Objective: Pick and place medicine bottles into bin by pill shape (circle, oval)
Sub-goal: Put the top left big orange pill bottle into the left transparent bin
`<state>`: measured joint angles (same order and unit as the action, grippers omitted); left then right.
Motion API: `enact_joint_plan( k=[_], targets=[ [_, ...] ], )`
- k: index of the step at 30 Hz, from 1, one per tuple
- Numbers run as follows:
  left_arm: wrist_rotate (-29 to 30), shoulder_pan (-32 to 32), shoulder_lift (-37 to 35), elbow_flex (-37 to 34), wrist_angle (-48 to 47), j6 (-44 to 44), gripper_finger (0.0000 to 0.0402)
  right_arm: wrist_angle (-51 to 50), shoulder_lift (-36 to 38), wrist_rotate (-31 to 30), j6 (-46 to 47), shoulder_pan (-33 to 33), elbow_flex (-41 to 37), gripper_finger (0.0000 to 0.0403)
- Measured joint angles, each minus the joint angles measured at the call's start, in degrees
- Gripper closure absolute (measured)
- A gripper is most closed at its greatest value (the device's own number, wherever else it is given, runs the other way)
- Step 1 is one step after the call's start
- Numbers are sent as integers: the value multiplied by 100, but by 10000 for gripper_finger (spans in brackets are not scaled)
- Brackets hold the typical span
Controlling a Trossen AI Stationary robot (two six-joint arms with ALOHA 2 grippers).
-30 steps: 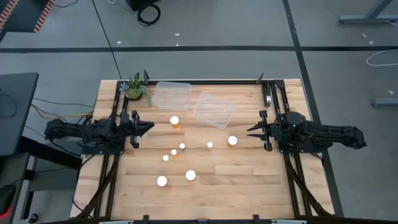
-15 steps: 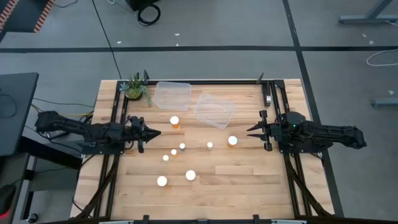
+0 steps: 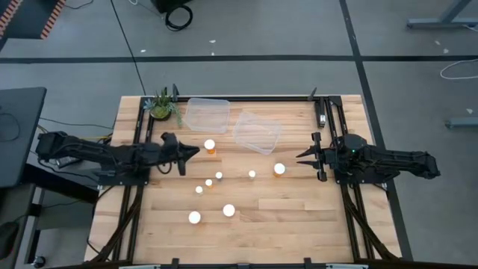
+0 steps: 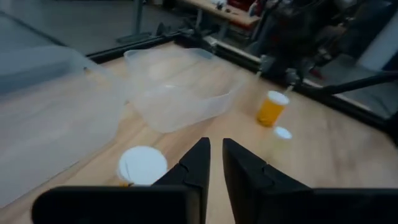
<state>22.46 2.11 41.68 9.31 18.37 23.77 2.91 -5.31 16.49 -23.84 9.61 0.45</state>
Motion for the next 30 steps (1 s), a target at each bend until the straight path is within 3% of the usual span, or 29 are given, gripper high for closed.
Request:
enact_joint_plan(
  k=[7, 15, 22, 30],
  targets=[
    [-25, -327, 930, 507, -481, 319, 309, 0, 0, 0, 1, 0, 0, 310],
    [-72, -619, 1748, 1382, -2043, 685, 247, 0, 1, 1, 0, 0, 0, 310],
    [-860, -847, 2211, 1975, -2826, 757, 177, 1, 1, 0, -1, 0, 0, 310],
    [-1272, -1130, 2771, 2527, -3650, 866, 115, 1, -1, 2, 1, 0, 0, 310]
  ],
)
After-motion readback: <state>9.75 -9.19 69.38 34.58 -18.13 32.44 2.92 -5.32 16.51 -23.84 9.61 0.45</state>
